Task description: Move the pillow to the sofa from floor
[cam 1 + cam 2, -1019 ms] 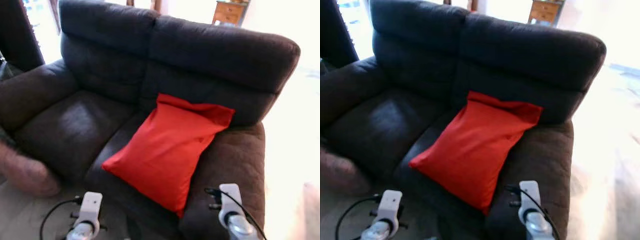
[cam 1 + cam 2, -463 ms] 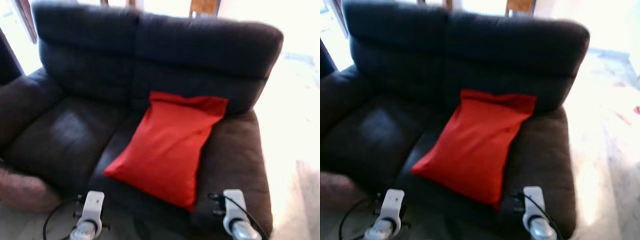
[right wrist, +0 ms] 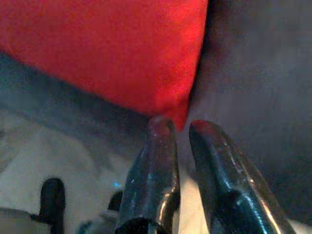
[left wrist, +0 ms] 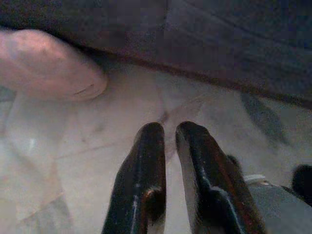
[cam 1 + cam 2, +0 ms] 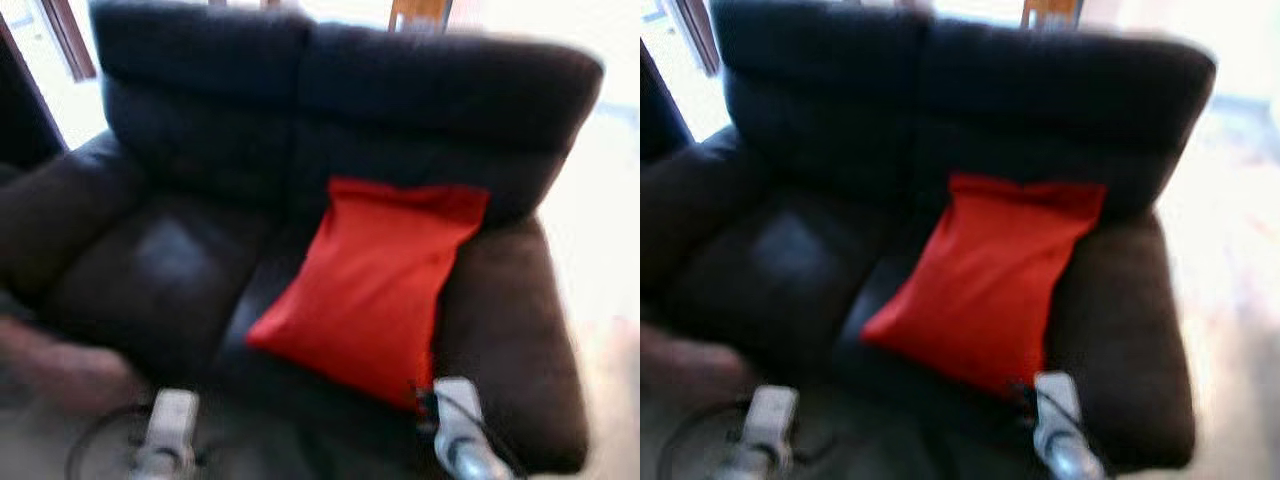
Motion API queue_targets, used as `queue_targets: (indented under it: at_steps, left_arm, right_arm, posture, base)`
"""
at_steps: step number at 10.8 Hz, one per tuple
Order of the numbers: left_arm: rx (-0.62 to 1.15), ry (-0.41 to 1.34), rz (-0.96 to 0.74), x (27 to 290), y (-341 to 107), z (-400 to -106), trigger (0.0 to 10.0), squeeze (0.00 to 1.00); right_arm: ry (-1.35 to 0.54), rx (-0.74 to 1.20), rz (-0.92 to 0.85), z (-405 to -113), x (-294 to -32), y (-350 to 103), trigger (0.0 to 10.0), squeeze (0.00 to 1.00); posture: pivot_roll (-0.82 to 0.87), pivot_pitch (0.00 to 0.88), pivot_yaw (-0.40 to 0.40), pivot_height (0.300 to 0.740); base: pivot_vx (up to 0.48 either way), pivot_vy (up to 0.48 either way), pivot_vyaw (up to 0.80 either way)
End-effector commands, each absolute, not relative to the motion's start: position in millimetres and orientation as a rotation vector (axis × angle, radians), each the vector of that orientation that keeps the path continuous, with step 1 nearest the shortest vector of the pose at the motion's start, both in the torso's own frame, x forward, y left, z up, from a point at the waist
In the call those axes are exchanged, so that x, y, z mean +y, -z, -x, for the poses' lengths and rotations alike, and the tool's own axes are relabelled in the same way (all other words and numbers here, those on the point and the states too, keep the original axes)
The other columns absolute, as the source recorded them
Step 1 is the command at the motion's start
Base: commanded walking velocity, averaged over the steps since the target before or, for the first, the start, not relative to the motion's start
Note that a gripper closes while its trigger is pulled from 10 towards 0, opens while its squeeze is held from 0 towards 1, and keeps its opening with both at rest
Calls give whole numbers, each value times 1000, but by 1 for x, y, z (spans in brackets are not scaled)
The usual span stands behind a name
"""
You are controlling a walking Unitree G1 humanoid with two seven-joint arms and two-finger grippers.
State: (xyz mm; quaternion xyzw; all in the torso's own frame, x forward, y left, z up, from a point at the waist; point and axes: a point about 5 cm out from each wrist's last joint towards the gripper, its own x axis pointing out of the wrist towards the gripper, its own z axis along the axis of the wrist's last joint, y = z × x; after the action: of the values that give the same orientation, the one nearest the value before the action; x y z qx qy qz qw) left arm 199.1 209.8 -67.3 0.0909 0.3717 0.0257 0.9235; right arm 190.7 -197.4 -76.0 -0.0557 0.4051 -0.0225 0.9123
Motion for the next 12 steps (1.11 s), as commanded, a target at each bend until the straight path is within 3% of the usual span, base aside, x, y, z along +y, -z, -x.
queue_targets:
  at_steps: [1,7,12]
  left_arm:
    - [790,-61,-210,217,68,-196,10000,0]
    - [817,-98,-187,226,69,-193,10000,0]
    - [826,-137,-164,231,67,-194,10000,0]
  right_arm:
    - [33,840,111,-192,-192,76,10000,0]
    - [43,871,107,-182,-194,81,10000,0]
    - [173,914,34,-170,-216,84,10000,0]
  posture:
    - [41,51,-45,740]
    - [46,66,-44,740]
    - [34,50,-38,740]
  base:
    - [0,480,0]
    - [0,480,0]
    - [0,480,0]
